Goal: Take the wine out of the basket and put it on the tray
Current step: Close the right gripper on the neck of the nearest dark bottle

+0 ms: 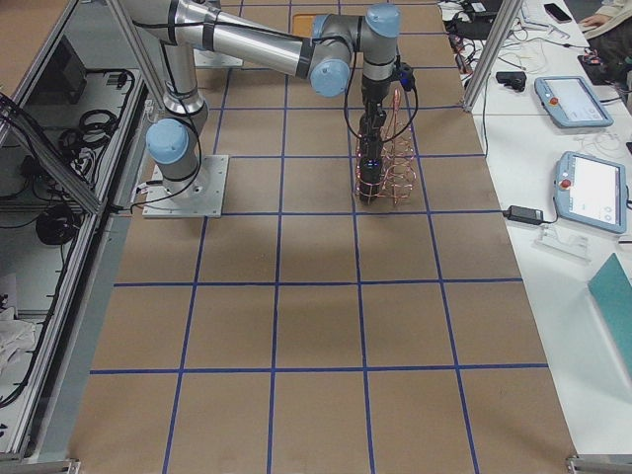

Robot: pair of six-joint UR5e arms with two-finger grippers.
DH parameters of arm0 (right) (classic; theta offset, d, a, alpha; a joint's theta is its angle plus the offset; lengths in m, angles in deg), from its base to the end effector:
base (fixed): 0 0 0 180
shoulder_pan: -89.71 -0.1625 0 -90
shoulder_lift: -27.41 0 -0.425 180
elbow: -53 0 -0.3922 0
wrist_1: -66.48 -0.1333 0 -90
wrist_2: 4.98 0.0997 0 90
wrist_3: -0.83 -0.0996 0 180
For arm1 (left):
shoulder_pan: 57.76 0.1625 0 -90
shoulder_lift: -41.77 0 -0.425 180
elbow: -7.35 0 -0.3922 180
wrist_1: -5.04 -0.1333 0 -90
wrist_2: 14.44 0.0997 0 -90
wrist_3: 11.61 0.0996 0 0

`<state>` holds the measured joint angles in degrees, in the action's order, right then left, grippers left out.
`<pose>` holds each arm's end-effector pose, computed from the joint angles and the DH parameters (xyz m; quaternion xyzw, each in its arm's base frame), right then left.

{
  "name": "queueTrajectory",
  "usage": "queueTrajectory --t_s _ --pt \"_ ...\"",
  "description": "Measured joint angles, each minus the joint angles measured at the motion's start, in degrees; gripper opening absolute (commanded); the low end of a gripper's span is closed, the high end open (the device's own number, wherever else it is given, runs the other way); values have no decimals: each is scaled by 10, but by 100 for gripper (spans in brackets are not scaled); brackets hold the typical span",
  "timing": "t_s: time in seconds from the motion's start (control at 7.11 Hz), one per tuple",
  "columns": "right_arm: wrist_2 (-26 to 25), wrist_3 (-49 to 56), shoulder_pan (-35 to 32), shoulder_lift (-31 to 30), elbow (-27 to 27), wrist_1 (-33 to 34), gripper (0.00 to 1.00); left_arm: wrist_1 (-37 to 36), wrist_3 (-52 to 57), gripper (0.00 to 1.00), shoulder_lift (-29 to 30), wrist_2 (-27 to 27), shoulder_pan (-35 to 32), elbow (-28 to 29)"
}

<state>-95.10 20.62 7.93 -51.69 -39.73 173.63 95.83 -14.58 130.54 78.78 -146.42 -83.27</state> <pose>0.0506 -0.5803 0.3941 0.1007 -0.9944 0.0295 0.0084 -0.1164 -0.4853 0.4918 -0.0375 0.9989 0.0012 0.0281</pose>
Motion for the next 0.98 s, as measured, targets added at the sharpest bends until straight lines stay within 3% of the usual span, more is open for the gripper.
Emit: queueTrajectory --t_s 0.7,0.98 --pt "-5 1 0 0 0 -1 50 -2 1 100 0 1 0 0" --pt "-5 2 0 0 0 -2 0 -4 1 100 -1 0 1 1"
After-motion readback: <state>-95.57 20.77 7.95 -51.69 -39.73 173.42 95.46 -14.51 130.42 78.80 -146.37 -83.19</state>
